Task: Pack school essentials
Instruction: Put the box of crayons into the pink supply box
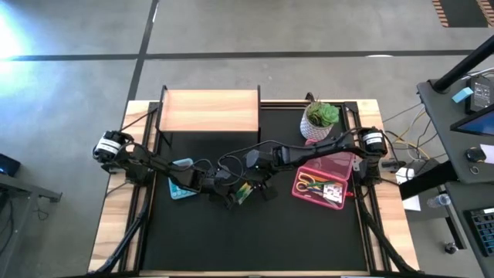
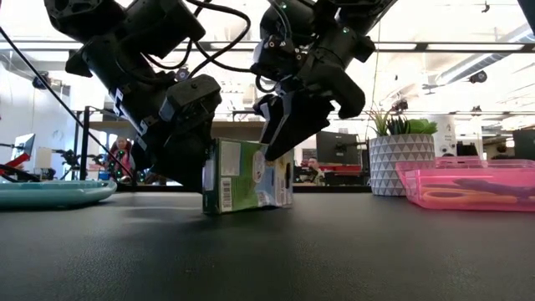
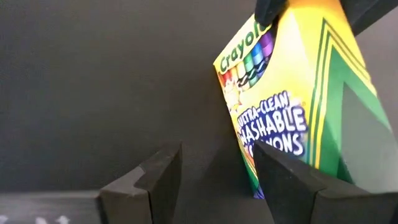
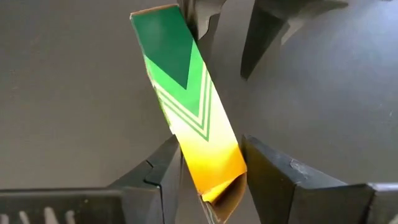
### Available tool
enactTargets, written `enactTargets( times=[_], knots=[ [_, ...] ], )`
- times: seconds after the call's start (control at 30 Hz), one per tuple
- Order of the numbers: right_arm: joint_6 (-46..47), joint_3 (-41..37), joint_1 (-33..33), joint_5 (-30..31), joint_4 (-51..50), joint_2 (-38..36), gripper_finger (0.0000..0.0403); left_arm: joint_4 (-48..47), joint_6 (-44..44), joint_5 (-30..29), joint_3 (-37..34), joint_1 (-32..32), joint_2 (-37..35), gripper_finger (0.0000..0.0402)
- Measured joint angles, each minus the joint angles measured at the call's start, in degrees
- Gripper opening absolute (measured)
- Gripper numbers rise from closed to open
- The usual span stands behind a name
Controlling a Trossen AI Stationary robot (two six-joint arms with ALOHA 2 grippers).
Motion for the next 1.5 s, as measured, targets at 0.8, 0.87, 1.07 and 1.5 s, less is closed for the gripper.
enactTargets(
  times=[0.8, 0.87, 1.07, 1.5],
  knots=[
    [16.14, 2.16, 0.0, 0.06, -19.02, -11.66, 0.0143, -0.05, 0.0, 0.84, 0.0, -0.04, -0.13, 0.0183],
    [17.77, 2.01, 0.02, 0.05, -19.18, -12.54, 0.0143, -0.05, 0.02, 1.21, 0.0, -0.04, -0.15, 0.0183],
    [27.9, 1.95, 0.0, 4.69, -22.95, -11.37, 0.0144, -0.07, 0.02, 1.31, 0.0, -0.04, -0.17, 0.0183],
    [27.88, 2.03, 0.3, 1.07, -23.89, -9.91, 0.0206, -0.02, -0.02, 1.38, 0.0, -0.04, -0.2, 0.0183]
  ],
)
